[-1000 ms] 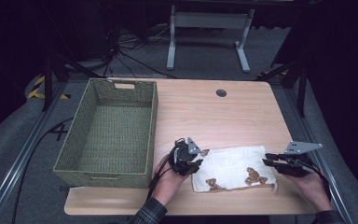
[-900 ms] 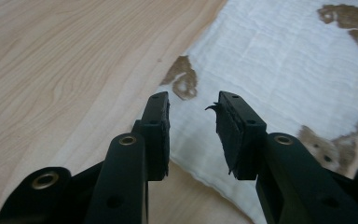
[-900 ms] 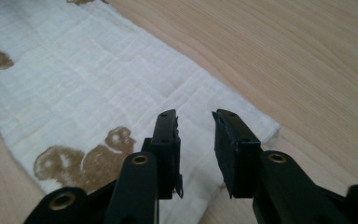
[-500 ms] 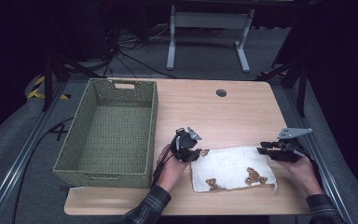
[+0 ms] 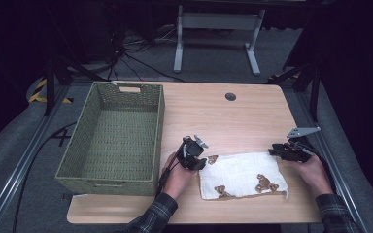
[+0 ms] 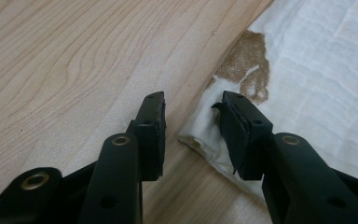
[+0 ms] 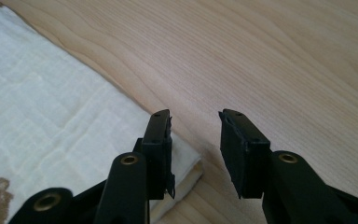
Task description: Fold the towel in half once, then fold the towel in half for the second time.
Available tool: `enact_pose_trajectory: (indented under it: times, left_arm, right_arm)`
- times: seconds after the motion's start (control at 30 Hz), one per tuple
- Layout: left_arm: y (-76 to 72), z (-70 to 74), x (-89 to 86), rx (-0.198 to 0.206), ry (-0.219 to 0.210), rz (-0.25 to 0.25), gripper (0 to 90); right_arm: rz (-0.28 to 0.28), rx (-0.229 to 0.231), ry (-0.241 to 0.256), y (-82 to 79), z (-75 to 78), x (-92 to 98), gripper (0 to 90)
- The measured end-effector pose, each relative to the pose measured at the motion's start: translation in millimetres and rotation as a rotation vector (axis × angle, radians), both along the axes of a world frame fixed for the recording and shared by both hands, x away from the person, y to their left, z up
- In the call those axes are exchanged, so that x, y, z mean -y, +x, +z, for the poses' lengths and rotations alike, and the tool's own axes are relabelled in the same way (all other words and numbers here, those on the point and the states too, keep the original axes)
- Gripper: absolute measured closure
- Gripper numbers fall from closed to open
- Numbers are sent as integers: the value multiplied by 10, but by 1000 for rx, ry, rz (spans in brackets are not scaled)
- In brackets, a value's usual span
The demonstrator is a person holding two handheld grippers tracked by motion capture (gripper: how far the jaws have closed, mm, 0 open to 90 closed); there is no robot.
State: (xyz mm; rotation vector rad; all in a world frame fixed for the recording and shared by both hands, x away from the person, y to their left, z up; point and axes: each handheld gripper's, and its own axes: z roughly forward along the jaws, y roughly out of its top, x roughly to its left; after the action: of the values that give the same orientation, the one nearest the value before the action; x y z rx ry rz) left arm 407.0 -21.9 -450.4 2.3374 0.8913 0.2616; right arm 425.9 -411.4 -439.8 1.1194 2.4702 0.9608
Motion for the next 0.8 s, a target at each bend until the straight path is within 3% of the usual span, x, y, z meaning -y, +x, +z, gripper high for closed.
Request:
enact_pose_trajectory:
  times: [0.13, 0.23, 0.57, 0.73, 0.8]
  left_arm:
    - [3, 38, -43, 18, -17, 13, 596]
    - [14, 36, -65, 8, -19, 32, 593]
    - [54, -42, -61, -4, -30, 26, 605]
    - [84, -47, -80, -34, -52, -27, 664]
    - [97, -58, -77, -25, -63, -37, 713]
  right_arm:
    - [9, -17, -17, -6, -41, 16, 656]
    - [16, -25, -20, -12, -67, 19, 693]
    - [30, -36, -12, -29, -64, 25, 832]
    - [35, -33, -18, -34, -63, 17, 847]
    - [36, -32, -24, -38, -61, 10, 851]
